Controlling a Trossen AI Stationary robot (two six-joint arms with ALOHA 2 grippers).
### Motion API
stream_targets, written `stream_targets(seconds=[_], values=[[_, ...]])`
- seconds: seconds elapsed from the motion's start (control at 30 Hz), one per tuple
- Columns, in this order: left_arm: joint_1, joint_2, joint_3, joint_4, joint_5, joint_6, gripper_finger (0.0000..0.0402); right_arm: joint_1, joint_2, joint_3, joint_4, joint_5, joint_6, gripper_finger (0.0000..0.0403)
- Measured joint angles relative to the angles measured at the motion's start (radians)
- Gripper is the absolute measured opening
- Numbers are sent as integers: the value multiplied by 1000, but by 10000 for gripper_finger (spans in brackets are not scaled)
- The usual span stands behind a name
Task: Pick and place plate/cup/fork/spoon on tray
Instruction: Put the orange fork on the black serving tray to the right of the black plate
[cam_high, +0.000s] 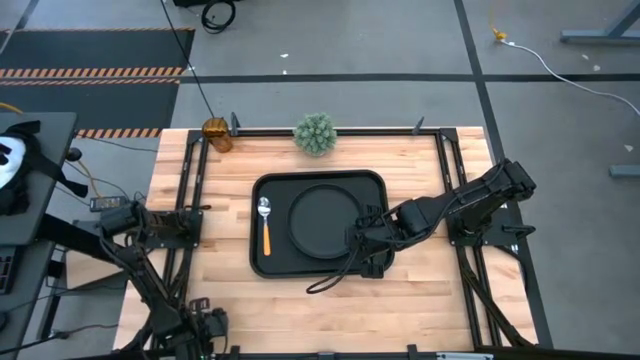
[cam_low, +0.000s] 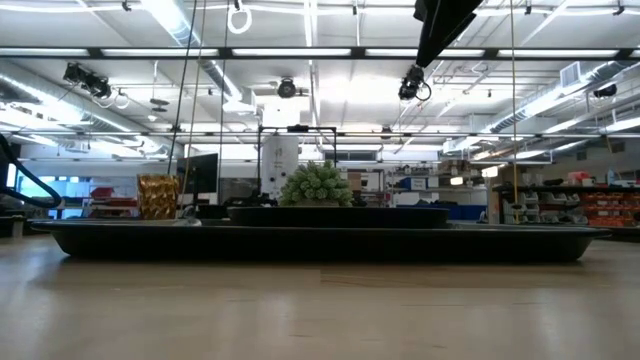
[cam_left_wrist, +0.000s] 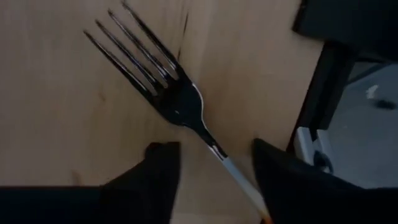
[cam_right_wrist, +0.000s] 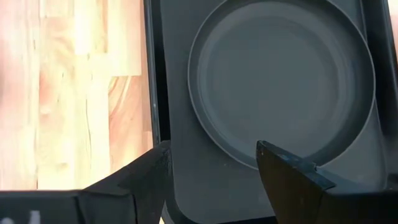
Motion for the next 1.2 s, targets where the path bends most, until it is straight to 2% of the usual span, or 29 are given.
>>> stream_targets(seconds=[0.2,0.27,0.4,0.5,0.6,0.77,0.9,1.03,1.2], values=[[27,-2,-9,30,27,-95,43,0,0,0,-3,-5,0,241],[56,-2,-9,29,60,-92,14,-5,0,0,-7,-22,4,240],[130,-31,-18,-31,75,-48,16,-49,-13,0,-26,-50,5,240],[209,-85,-27,-152,20,-46,12,-98,-37,-1,-33,-49,-10,240],[297,-160,-37,-307,-82,-75,7,-153,-73,-1,-33,-50,-81,240],[491,-291,-29,-334,-167,-90,7,-252,-161,-1,-45,-48,-224,240],[661,-317,23,-340,-218,-47,7,-328,-253,0,-47,-56,-350,240],[814,-317,71,-313,-265,-31,6,-394,-333,0,-48,-116,-463,240],[997,-305,72,-289,-301,-125,3,-450,-396,0,-67,-236,-555,240]])
